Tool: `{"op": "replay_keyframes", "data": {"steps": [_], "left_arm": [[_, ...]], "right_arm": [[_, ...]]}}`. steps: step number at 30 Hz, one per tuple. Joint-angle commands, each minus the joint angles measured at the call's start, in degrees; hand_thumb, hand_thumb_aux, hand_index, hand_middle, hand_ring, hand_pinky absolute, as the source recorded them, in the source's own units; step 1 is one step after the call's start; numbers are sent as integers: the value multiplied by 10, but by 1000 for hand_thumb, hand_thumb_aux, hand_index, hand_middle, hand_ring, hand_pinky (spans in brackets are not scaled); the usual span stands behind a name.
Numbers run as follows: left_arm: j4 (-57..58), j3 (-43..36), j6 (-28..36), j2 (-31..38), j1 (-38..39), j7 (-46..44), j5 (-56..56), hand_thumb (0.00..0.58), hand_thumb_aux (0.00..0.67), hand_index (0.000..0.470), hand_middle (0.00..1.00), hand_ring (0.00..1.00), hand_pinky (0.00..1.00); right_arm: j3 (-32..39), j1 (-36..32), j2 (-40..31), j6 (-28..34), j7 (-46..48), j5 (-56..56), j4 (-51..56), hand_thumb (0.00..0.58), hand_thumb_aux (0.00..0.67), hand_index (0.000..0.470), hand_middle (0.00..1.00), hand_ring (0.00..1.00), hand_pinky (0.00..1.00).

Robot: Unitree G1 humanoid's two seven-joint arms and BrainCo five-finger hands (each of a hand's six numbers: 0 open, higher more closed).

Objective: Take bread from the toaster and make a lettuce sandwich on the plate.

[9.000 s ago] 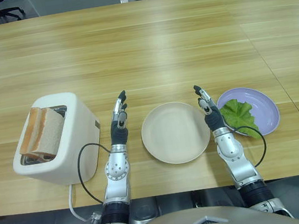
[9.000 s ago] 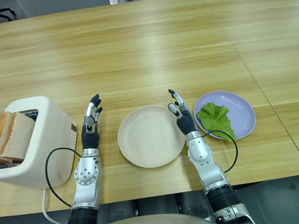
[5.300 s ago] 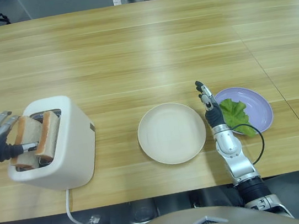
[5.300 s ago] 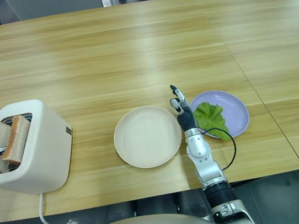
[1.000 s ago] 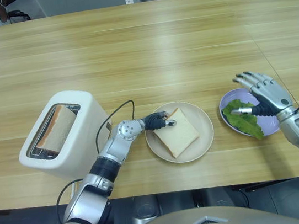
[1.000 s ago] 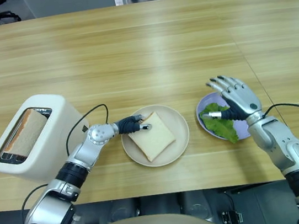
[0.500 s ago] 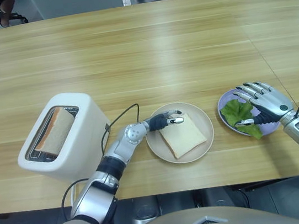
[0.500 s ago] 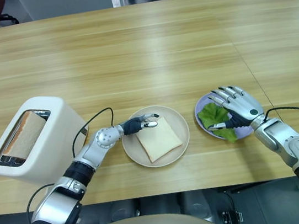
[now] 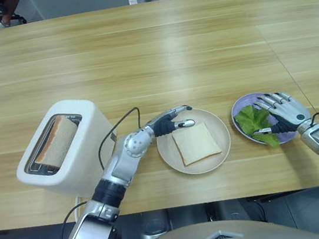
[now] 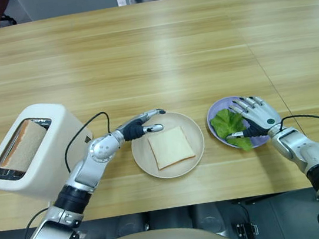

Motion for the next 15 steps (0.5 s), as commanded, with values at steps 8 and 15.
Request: {"op": "replay_keyframes", "data": {"steps": [8, 15], "left_arm": [[-47, 43, 25, 22, 45, -7, -39, 0, 0, 0, 0, 0, 0], [-35, 52, 17, 26, 45, -2, -44, 0, 0, 0, 0, 0, 0]], "right_arm": [[43, -30, 11, -21, 20, 25, 72, 271, 181, 124, 0, 0, 0], [49, -27, 7, -36, 8, 46, 82, 580, 670, 460, 0, 0, 0]]}}
